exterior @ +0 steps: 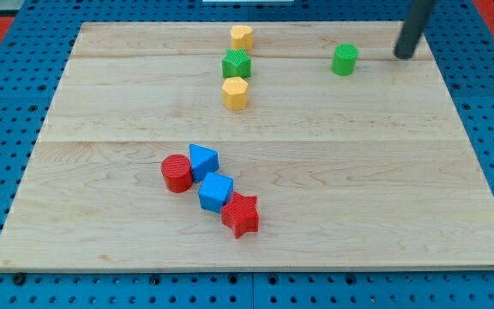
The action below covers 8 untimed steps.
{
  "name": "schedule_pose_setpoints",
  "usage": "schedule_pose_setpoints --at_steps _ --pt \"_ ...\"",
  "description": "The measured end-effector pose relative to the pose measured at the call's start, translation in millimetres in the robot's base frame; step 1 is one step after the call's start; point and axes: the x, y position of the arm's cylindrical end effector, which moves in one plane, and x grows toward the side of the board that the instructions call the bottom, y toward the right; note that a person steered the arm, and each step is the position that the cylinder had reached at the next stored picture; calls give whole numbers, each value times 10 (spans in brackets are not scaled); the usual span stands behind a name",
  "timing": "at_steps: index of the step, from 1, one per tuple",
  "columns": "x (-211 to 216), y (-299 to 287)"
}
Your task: Place the green circle bottom left to the yellow hexagon
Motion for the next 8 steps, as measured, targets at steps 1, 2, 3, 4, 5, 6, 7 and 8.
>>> schedule_pose_setpoints --at_steps 1,2,3,4,5,6,7,8 --pt "-4 -309" --pt "0 -707" --pt "414 -938" --pt "599 -1113" --pt "277 -841" --pt "430 -1213" --pt "630 -1444" --pt "861 -1531"
